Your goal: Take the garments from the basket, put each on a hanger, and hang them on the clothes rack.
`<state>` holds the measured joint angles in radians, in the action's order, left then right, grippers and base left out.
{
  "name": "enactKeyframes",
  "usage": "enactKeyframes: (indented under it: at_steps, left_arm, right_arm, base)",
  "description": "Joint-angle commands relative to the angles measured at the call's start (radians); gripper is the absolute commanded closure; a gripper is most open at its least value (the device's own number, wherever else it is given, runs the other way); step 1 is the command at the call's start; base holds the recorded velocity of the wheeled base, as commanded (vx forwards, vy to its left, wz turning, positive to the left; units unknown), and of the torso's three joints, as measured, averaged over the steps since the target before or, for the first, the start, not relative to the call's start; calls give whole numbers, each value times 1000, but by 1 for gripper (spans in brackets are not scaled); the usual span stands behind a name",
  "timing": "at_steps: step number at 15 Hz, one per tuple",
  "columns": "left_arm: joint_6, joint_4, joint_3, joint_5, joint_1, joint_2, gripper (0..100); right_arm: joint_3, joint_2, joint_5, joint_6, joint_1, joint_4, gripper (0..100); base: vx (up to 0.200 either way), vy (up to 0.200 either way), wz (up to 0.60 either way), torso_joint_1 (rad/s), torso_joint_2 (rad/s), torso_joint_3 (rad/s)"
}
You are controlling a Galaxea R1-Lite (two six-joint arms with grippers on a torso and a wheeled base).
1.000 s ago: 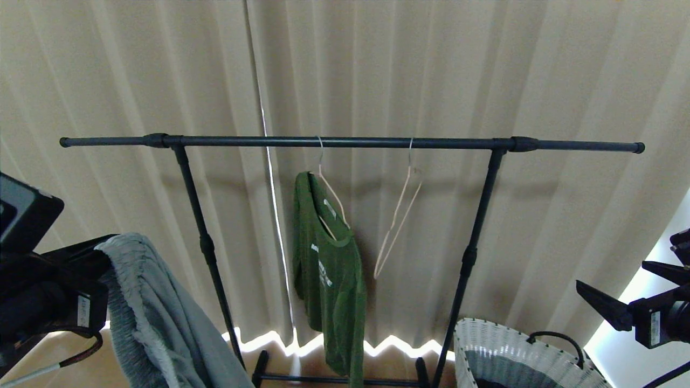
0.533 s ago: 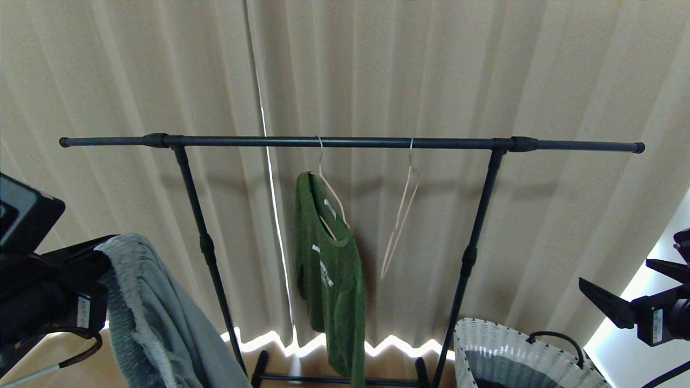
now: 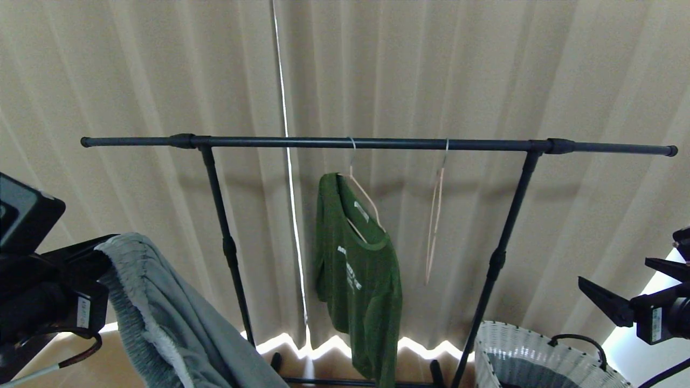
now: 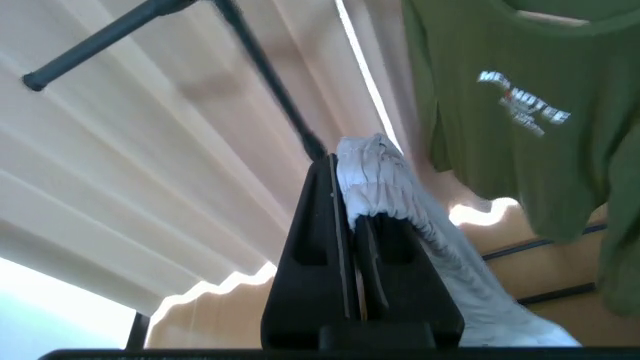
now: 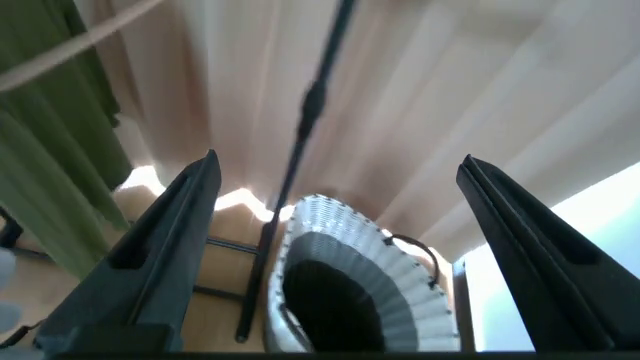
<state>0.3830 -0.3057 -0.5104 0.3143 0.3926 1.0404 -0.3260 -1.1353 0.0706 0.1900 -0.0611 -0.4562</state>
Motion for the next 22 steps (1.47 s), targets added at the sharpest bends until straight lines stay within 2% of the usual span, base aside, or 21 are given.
enactKeyframes:
  at_steps: [1,4,13,17,22]
  left_arm:
    - [1,-1,-2,2,0,4,100]
    - [2,-1,3,0,0,4,100]
    - [-6,-1,6,2,-1,24,100]
    - [-12,-3,0,2,-44,59,100]
    - [-21,-3,-11,2,-60,67,100]
  right_arm:
    - [-1,-4,0,0,0,-2,0]
    - [-1,-4,0,0,0,-1,0]
    - [-5,-4,1,2,-2,-6,0]
    - [-30,-4,1,2,-5,-2,0]
    - [-51,2,5,2,-3,5,0]
  base:
    - [0,200,0,2,7,-2]
    - [0,200,0,4,4,-1]
    - [0,0,0,0,0,0]
    - [0,0,0,0,0,0]
    - [200,0,0,-2,-1,4]
